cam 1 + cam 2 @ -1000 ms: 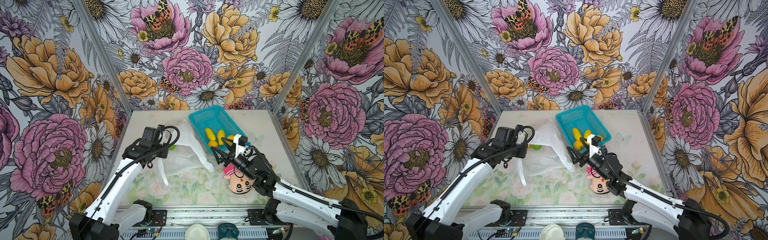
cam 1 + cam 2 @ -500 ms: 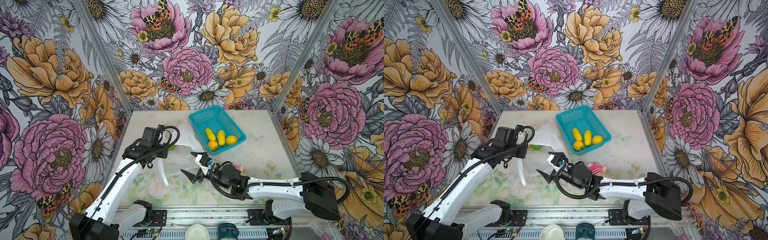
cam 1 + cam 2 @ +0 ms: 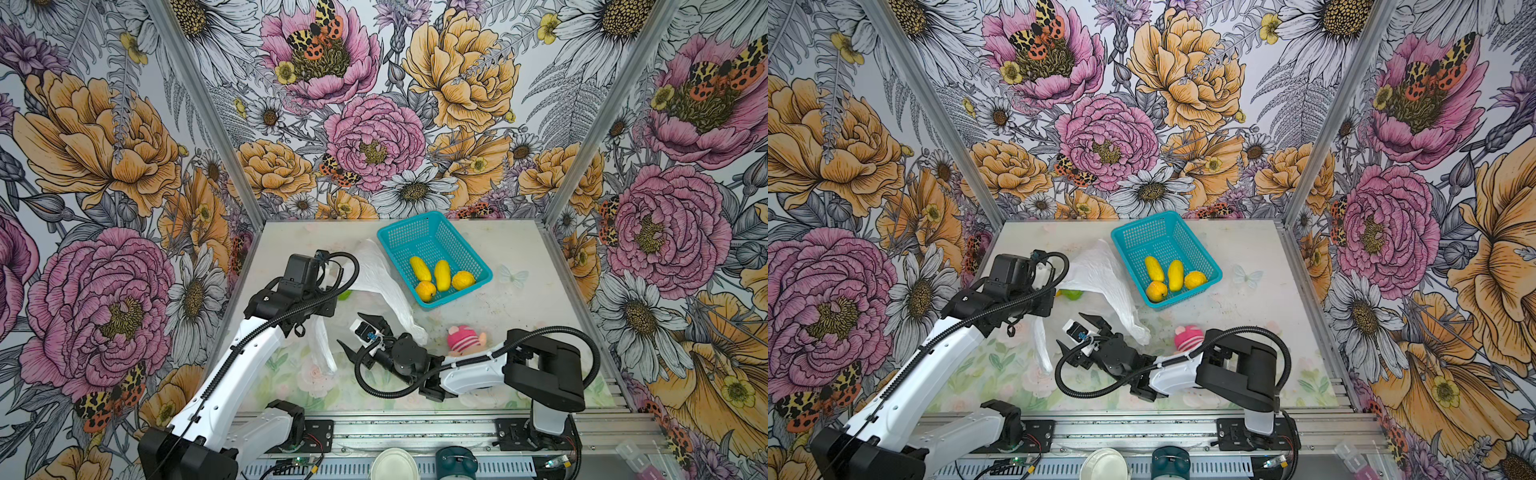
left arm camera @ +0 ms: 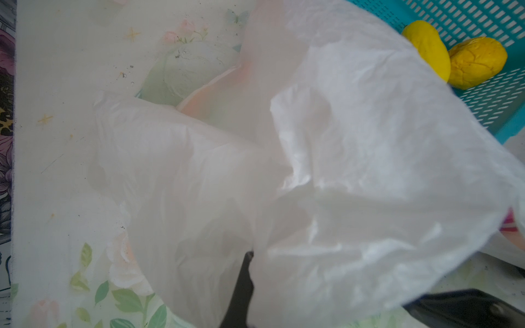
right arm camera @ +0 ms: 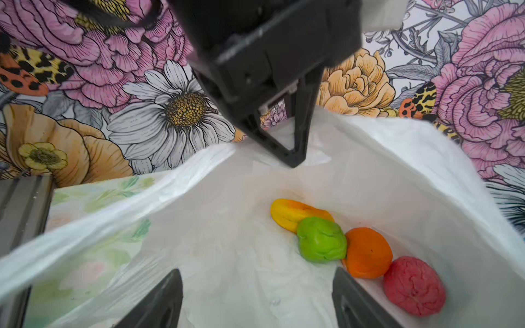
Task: Untie the knot of the plastic bag and take out the fruit
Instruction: 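Swing the right gripper back over the bag opening and lower inside, then grasp the green fruit inside the bag with the right gripper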
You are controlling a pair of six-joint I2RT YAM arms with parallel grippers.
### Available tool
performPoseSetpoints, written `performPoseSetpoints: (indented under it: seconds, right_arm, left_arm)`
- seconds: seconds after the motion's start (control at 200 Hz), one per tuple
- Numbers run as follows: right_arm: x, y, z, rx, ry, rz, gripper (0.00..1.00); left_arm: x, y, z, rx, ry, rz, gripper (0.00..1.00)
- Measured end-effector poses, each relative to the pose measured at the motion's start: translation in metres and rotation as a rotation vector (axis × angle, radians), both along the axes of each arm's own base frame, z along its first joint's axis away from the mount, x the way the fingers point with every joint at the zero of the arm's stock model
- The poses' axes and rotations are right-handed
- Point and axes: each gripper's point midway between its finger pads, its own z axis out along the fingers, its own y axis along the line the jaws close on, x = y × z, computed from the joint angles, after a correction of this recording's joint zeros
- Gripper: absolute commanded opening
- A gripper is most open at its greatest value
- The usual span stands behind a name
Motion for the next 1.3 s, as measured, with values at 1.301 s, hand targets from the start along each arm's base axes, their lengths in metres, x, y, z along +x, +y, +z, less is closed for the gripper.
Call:
performPoseSetpoints:
  seconds: [1.301]
  right_arm:
    - [0.115, 0.04, -0.095, -0.072, 0.354, -0.33, 0.95]
  left_arm:
    - [-0.04, -0.031, 0.073, -0.154, -0.258, -0.165, 0.0]
